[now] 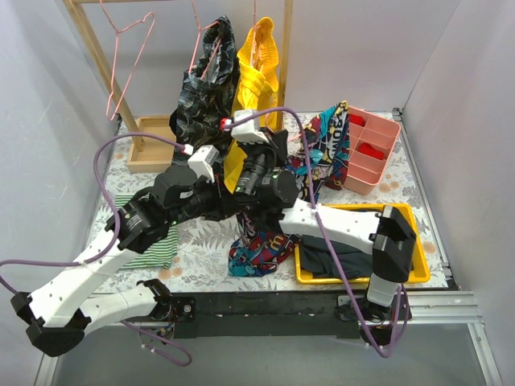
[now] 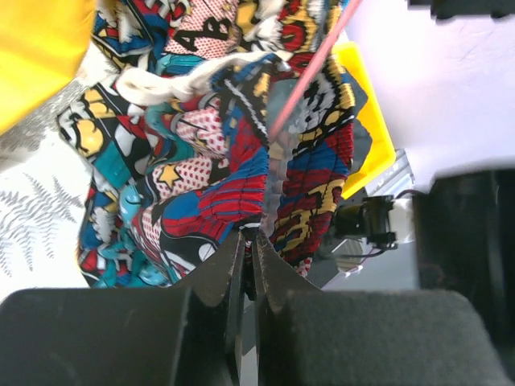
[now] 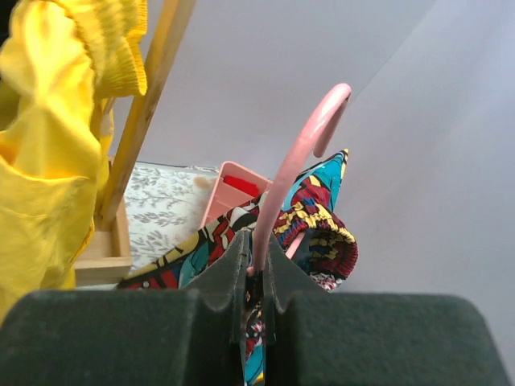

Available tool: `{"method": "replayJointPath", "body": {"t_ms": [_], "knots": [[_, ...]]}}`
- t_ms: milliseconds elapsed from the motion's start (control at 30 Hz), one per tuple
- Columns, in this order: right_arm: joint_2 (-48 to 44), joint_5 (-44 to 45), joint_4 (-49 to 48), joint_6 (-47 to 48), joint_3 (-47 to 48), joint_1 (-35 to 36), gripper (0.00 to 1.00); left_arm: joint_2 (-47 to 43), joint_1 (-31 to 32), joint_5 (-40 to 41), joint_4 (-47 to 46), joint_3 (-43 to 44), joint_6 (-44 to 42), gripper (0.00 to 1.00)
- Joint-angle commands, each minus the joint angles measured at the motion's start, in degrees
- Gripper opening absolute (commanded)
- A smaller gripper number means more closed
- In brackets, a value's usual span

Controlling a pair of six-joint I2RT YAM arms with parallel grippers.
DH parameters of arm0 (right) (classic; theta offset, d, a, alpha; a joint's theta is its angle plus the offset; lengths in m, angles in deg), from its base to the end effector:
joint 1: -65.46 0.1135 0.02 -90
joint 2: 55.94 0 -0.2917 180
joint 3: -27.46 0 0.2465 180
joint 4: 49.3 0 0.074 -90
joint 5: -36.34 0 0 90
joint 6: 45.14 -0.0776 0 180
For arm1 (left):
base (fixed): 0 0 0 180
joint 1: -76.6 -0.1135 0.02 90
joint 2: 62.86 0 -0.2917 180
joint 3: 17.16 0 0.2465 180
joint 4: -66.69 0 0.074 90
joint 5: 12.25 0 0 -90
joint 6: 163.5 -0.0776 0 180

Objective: Place the shorts on the hanger

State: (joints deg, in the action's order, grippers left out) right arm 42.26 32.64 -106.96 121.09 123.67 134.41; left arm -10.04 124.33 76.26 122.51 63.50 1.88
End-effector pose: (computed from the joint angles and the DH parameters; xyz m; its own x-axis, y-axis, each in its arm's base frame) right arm 0.1989 0.3012 0.4589 -0.0672 -0.3492 -0.9346 0.3219 0.8791 -0.3516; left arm 0.1300 -0.1461 0.3899 -0.8104 -0.5466 -0.2111 -0.1147 0.5014 -0.8576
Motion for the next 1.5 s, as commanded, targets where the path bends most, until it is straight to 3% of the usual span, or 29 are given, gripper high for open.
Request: {"method": "replayJointPath", "body": {"t_ms": [0,400,433,600,733,767,867,933,967,1000,1033,1067,1167,1467], "knots": [[4.5,4.6,-36.6,22.2,12.7,1.0,0.01,4.4,-0.2,-2.0,-2.4,5.1,0.3,0.00],[18.5,9.8,-36.7,50.4,42.2,-0.5,0.01,12.3,-0.2,3.9,-6.5,11.7,0.8,0.00],[19.1,9.5,-36.5,50.5,43.0,-0.6,0.01,12.7,-0.2,4.0,-6.7,12.0,0.8,0.00],[10.9,7.3,-35.2,46.4,29.1,-1.3,0.01,13.7,-0.2,4.4,-6.9,13.4,0.7,0.00],[1.3,3.9,-15.1,24.7,14.1,-0.7,0.01,14.2,-0.2,4.2,-7.2,14.1,0.8,0.00],[-3.8,2.6,1.4,7.2,11.2,-0.3,0.01,14.4,-0.2,4.3,-7.3,14.3,0.9,0.00],[-9.6,-0.7,16.9,-11.6,7.2,1.7,0.01,15.1,-0.2,4.6,-7.5,14.6,0.8,0.00],[-10.9,-3.5,39.5,-24.3,11.8,2.6,0.01,15.5,-0.2,4.5,-7.6,14.6,0.9,0.00],[-11.6,-5.8,53.2,-49.3,15.4,2.8,0.01,15.6,-0.2,4.4,-7.8,14.7,1.0,0.00],[-11.8,-18.1,85.8,-62.3,19.9,2.1,0.01,15.6,-0.2,4.4,-8.0,14.7,1.2,0.00],[-12.3,-25.2,92.4,-70.1,24.8,0.2,0.01,15.7,-0.2,4.4,-8.0,15.2,1.1,0.00],[-12.6,-29.0,94.7,-74.2,24.7,-1.7,0.01,15.8,-0.3,4.5,-7.7,15.3,1.1,0.00],[-14.1,-32.9,92.8,-73.7,20.6,-2.5,0.01,16.5,-0.2,4.4,-6.9,16.5,0.8,0.00],[-13.4,-35.8,94.7,-75.8,20.4,-5.1,0.01,15.5,-0.2,3.1,-4.6,19.3,0.0,0.00]]}}
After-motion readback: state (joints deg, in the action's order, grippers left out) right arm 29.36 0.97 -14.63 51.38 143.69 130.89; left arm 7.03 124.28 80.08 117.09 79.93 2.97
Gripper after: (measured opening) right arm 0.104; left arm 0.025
